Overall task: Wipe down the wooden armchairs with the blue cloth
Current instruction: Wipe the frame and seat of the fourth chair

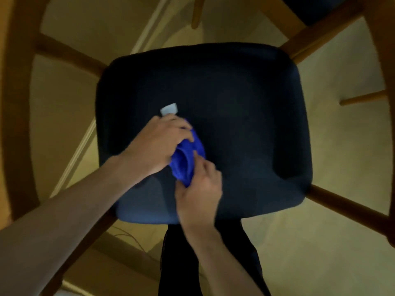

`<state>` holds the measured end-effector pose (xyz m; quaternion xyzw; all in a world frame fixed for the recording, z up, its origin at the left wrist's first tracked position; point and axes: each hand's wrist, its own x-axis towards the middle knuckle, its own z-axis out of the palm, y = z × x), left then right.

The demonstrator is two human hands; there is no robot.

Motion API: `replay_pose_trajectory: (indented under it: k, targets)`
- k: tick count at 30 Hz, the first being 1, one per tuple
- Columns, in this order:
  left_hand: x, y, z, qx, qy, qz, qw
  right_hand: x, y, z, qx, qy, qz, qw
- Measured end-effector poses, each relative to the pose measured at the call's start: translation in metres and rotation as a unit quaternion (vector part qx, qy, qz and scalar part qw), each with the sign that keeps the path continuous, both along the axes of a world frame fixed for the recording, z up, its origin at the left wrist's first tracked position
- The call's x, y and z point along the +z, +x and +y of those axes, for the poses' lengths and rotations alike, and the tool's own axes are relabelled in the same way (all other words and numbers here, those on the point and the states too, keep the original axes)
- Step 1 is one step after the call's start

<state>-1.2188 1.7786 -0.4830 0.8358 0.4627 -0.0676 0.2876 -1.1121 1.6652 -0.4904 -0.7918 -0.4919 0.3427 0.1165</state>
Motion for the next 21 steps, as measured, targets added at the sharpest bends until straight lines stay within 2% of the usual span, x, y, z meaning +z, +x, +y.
replay_pose_trajectory:
  k: [5,9,11,13,15,17,19,21]
  targets:
    - [0.014,-0.072,-0.047,0.167,-0.056,0.079,0.981,0.006,-0.054,-0.012,0.134,-0.035,0.077,0.987]
    - [0.018,-0.058,-0.052,0.185,-0.067,0.044,0.98,0.012,-0.01,0.01,0.179,-0.003,0.082,0.98]
    - [0.018,-0.024,-0.039,0.168,-0.05,-0.013,0.984,0.012,0.025,0.019,0.136,0.032,0.049,0.989]
    - [0.013,0.027,-0.017,0.129,-0.014,-0.054,0.99,0.01,0.064,0.023,0.051,0.059,0.021,0.997]
    - [0.006,0.085,0.003,0.072,0.025,-0.089,0.993,0.005,0.104,0.019,-0.027,0.043,0.003,0.999]
    - [-0.003,0.136,0.015,0.003,0.03,-0.085,0.996,0.002,0.137,0.019,-0.086,0.035,-0.037,0.995]
    - [-0.011,0.151,0.02,-0.02,0.014,-0.076,0.997,0.0,0.149,0.025,-0.104,0.025,-0.08,0.991]
    - [-0.016,0.126,0.022,0.018,0.017,-0.08,0.996,-0.003,0.135,0.038,-0.079,0.035,-0.047,0.995]
